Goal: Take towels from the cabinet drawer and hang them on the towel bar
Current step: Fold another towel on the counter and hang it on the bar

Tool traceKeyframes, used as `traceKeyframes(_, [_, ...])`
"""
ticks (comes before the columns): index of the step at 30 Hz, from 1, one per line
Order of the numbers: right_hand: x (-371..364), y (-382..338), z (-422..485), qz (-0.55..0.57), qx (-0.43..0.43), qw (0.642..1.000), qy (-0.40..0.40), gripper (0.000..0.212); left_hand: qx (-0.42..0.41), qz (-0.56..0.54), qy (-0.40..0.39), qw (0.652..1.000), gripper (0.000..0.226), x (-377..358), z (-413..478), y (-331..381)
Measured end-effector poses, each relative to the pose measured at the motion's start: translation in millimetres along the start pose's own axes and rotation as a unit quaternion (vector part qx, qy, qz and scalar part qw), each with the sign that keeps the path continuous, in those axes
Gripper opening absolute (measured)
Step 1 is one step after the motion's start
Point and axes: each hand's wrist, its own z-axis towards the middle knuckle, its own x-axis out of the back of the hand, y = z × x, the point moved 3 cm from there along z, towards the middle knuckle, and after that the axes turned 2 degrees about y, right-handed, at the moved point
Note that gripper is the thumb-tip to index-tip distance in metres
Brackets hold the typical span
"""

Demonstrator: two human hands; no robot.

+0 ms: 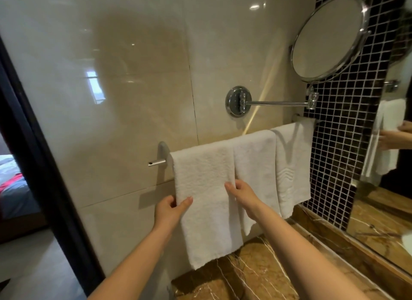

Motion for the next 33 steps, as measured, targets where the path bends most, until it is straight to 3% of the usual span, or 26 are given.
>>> traceKeyframes(2, [-1.9,4.5,-0.1,0.011,0.005,1.000,0.020,0.029,-0.005,0.021,0.005,1.000,0.019,-1.3,-1.5,4.6])
traceKeyframes(4, [-2.8,13.6,-4.2,0.034,-0.010,0.999,0.001,0.024,-0.016,0.077,-0.016,0.997,0.024,0.5,-3.8,11.0])
traceKeyframes(6, [-2.1,32.3,-10.1,0.047,-0.045,0.997,-0.032,0.012,-0.027,0.189,-0.060,0.980,0.032,9.0,-6.5,20.9])
traceKeyframes(7, [-1.4,45.3,-12.4,0.047,-0.065,0.996,-0.037,0.015,-0.041,0.250,-0.080,0.964,0.032,15.8,-7.8,28.2])
traceKeyframes(10, [-3.0,88.2,-18.1,0.024,-0.129,0.991,0.011,0.061,-0.114,0.396,-0.090,0.907,0.023,37.3,-12.4,66.1])
traceKeyframes(13, [-16.8,124.6,-26.1,0.093,-0.240,0.963,0.079,0.091,-0.241,0.386,-0.060,0.888,0.015,46.1,-18.8,121.6])
traceKeyframes(15, [-33.7,136.6,-35.6,0.165,-0.288,0.940,0.073,0.085,-0.342,0.343,-0.039,0.874,0.005,46.7,-19.1,153.9])
traceKeyframes(18, [-64.5,146.6,-48.7,0.234,-0.334,0.911,0.057,0.067,-0.424,0.387,-0.046,0.818,0.025,38.8,-7.5,179.3])
traceKeyframes(21, [-92.3,152.9,-59.3,0.301,-0.363,0.881,0.038,0.045,-0.402,0.434,-0.076,0.803,0.038,27.7,8.5,182.3])
traceKeyframes(25, [-116.1,160.7,-68.4,0.389,-0.375,0.840,0.048,0.017,-0.368,0.478,-0.112,0.790,0.028,17.1,19.3,175.3])
traceKeyframes(33, [-134.5,172.7,-73.6,0.520,-0.319,0.790,0.060,0.032,-0.354,0.465,-0.102,0.805,0.024,17.7,23.2,173.6])
